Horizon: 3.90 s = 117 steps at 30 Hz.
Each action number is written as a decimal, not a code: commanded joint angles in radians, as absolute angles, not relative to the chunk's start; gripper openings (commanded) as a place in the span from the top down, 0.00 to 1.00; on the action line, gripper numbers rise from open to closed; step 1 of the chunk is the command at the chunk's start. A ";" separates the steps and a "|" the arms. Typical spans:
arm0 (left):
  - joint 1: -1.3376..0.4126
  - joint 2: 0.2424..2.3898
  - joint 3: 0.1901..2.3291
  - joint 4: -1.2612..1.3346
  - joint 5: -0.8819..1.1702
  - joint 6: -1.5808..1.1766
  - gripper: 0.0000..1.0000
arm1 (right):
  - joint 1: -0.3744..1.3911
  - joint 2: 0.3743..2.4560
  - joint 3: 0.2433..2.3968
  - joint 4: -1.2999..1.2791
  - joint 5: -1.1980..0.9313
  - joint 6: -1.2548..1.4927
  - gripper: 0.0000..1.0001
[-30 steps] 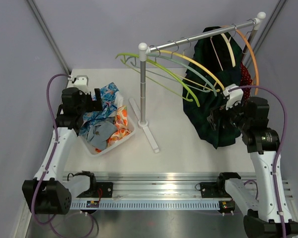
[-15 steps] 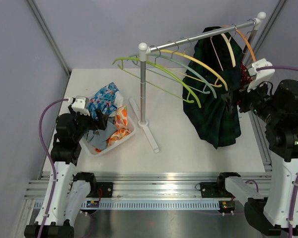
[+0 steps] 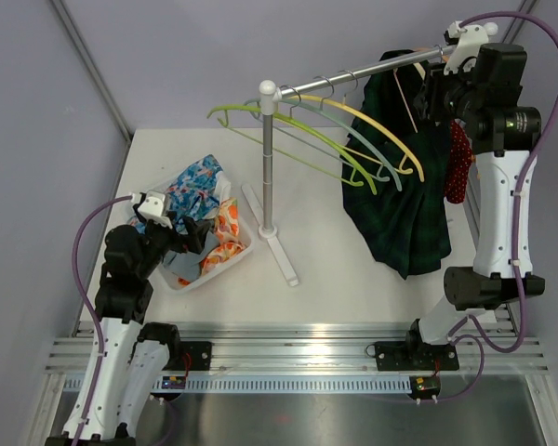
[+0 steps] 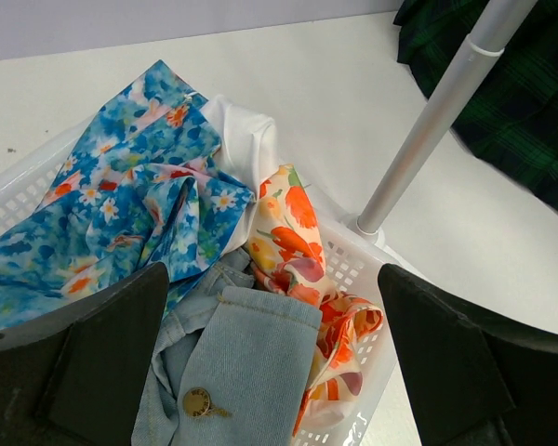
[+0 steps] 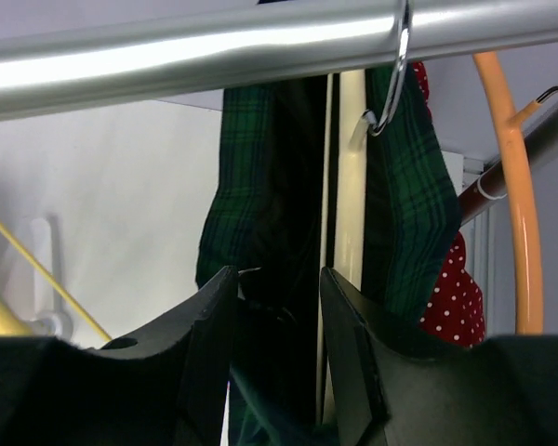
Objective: Remove the skirt from the hanger
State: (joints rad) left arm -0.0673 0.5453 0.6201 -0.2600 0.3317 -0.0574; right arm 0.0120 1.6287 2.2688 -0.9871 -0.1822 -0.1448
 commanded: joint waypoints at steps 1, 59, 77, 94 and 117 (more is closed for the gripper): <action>-0.084 0.540 0.618 -0.221 0.331 -0.041 0.01 | 0.009 1.647 2.359 -0.965 -0.083 -0.156 0.52; -0.104 0.549 0.618 -0.218 0.287 -0.066 0.01 | -0.103 1.549 2.169 -0.693 -0.379 -0.248 1.00; -0.192 0.581 0.597 -0.112 0.514 -0.132 0.01 | -0.110 1.062 1.484 -0.778 -0.161 -0.451 1.00; -0.743 0.704 0.546 0.046 0.181 -0.360 0.01 | -0.114 0.787 1.109 -1.230 -0.506 -0.928 1.00; -1.250 1.324 0.689 0.410 -0.523 -0.650 0.27 | -0.112 0.798 1.147 -1.362 -0.925 -1.123 1.00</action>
